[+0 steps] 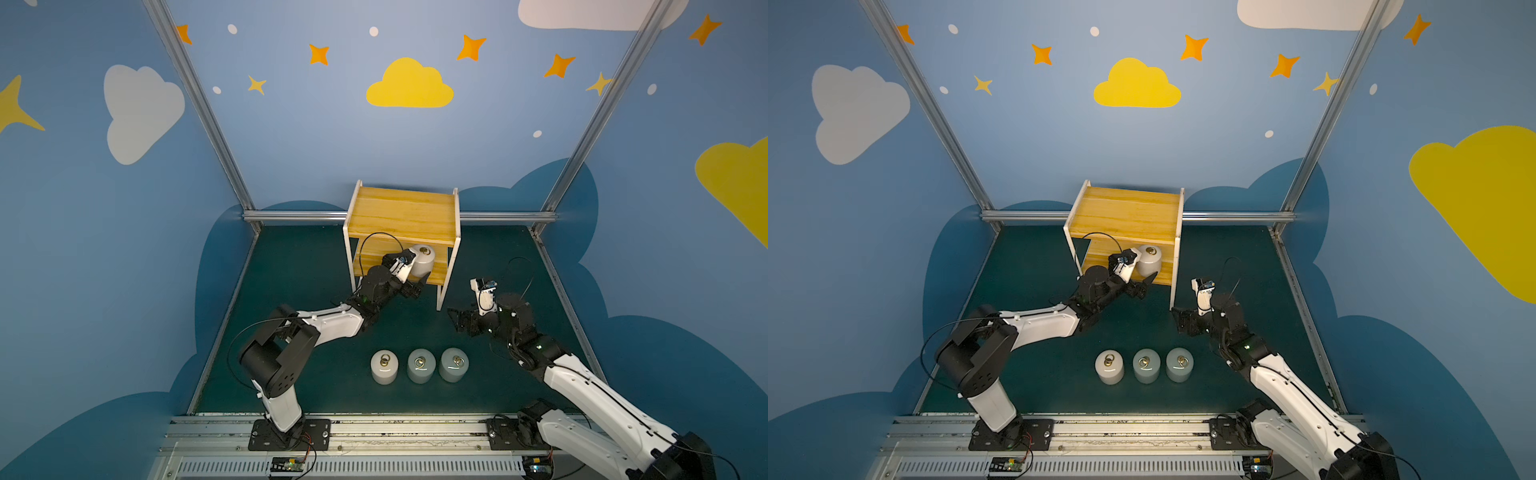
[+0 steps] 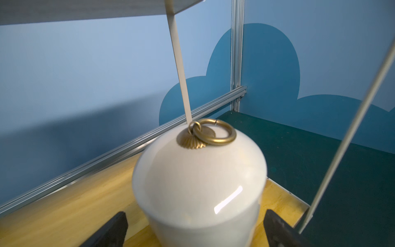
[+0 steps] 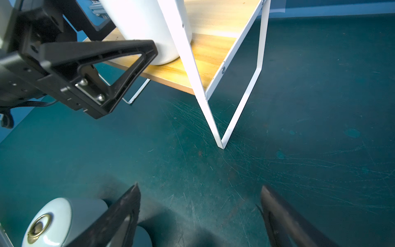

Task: Remove the tea canisters from the shelf
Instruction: Pick up the tea canister from the shelf.

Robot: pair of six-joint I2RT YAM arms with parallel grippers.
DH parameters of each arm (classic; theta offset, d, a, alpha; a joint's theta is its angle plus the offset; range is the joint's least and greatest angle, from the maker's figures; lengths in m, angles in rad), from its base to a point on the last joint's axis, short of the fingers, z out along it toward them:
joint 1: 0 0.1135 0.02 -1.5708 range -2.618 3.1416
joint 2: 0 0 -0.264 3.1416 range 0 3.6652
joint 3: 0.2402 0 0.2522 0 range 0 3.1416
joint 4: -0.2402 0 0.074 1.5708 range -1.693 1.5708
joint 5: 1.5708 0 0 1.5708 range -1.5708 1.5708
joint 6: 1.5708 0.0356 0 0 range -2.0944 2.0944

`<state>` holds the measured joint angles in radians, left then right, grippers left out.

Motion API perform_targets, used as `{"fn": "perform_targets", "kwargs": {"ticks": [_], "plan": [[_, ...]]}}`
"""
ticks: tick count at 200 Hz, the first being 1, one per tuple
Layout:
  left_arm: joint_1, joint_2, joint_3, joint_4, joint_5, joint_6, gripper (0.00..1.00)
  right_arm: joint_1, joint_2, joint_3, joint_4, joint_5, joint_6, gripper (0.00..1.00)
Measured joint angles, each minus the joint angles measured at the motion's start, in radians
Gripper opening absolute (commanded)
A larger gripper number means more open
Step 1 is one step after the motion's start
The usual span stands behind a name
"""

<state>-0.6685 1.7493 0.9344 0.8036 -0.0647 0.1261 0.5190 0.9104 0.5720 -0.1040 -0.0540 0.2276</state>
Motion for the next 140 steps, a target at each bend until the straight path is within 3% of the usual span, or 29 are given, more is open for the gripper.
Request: {"fn": "perform_targets", "kwargs": {"ticks": [140], "plan": [[-0.006, 0.082, 0.097, 0.006, 0.007, -0.045, 1.0, -0.013, -0.008, -0.006, -0.001, -0.017, 0.0, 0.89]]}}
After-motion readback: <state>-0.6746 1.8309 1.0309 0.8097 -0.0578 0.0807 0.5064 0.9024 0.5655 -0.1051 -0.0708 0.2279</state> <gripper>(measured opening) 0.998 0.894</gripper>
